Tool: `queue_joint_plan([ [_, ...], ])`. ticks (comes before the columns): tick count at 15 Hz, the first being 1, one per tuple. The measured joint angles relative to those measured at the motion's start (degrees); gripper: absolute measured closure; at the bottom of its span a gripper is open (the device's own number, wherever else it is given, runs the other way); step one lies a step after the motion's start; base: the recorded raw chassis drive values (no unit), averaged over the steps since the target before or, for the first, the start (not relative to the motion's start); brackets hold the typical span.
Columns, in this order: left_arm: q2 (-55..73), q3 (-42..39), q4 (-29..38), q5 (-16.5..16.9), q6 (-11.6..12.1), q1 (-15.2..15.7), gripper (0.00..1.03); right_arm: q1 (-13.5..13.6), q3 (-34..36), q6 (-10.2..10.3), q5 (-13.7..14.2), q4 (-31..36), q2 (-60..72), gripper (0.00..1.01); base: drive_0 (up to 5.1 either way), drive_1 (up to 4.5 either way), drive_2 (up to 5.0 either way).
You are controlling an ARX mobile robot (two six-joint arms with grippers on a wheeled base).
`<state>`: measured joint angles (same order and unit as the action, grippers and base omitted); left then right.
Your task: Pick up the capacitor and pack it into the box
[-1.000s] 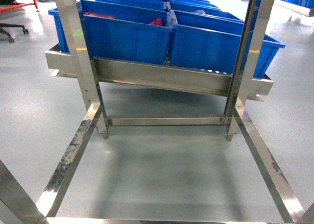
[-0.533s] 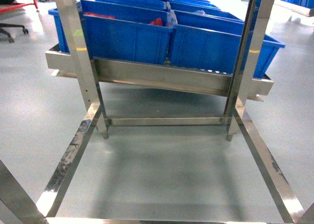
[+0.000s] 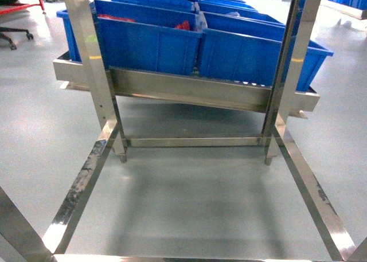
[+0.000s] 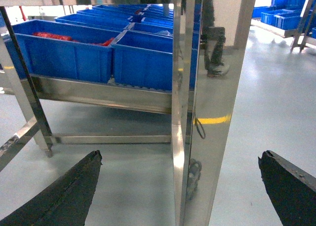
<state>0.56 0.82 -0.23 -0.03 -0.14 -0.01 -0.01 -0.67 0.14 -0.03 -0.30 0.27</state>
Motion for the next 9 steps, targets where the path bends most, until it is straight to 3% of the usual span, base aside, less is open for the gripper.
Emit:
queue_joint_plan([
  [9,0.0,0.0,0.0,0.0,0.0,0.0,0.05,0.0,0.0,0.0,0.0,0.0,0.0,0.03,0.0,0.00,0.0],
])
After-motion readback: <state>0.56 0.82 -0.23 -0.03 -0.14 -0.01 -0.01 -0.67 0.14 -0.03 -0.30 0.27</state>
